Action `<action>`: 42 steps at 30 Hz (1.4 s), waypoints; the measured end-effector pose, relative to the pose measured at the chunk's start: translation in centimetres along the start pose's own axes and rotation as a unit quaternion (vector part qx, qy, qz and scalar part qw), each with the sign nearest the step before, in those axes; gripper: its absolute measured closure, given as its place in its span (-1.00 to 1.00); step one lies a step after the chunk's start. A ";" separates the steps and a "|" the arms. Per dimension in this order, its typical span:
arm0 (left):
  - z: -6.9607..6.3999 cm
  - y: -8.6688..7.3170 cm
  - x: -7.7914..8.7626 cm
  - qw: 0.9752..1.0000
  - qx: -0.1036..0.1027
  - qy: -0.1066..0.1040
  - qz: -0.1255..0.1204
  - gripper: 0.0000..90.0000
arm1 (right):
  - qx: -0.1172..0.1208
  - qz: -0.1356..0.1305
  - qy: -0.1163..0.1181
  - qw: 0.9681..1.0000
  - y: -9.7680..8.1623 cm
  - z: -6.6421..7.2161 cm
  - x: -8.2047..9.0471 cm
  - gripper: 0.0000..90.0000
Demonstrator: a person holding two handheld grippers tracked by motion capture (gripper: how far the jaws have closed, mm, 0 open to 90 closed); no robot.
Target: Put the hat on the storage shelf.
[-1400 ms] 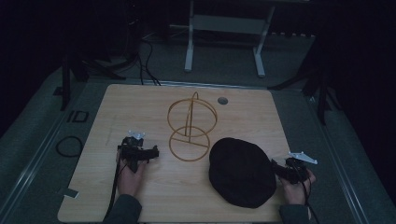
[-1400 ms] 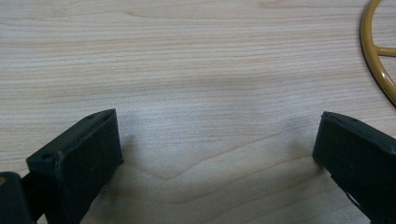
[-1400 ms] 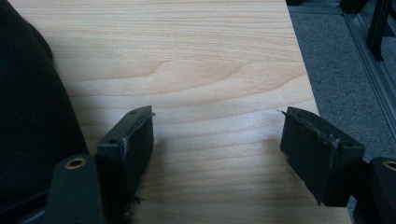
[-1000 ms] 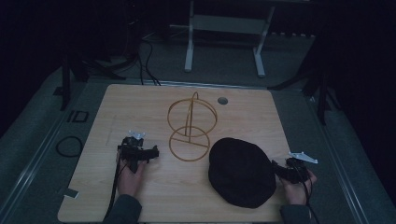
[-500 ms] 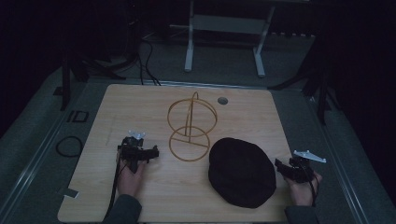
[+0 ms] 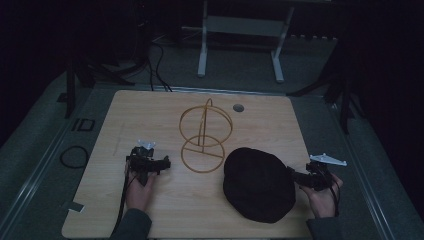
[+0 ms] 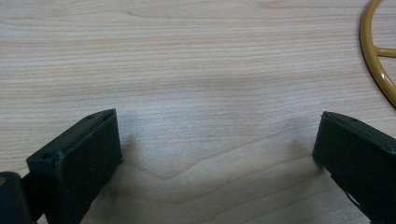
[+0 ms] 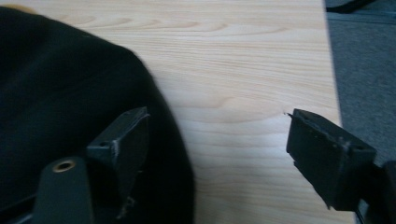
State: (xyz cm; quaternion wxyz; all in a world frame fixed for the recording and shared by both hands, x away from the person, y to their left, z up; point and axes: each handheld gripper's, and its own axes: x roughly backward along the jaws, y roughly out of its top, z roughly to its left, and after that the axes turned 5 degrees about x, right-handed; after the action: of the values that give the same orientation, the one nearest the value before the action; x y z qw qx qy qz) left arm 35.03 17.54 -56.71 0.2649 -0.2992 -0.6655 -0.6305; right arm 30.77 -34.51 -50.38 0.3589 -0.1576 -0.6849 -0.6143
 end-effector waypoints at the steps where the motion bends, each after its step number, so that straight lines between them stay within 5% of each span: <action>1: 0.0 0.0 0.0 1.000 0.000 0.000 0.000 -0.98 | 0.002 0.001 0.003 1.000 0.2 0.2 0.1 -0.61; 22: 0.0 0.0 0.0 1.000 0.001 0.000 -0.001 -0.99 | 0.035 -0.009 0.068 0.997 4.2 3.7 0.5 -0.76; 42: 0.0 0.0 0.0 1.000 0.001 0.000 -0.001 -0.99 | 0.071 0.011 0.124 0.990 7.0 8.5 -1.9 -0.78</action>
State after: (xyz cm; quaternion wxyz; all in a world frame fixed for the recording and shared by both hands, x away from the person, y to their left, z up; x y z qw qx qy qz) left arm 35.04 17.50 -56.72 0.2647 -0.2982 -0.6664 -0.6300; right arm 34.15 -24.63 -46.46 0.4575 -0.0617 -0.6756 -0.5748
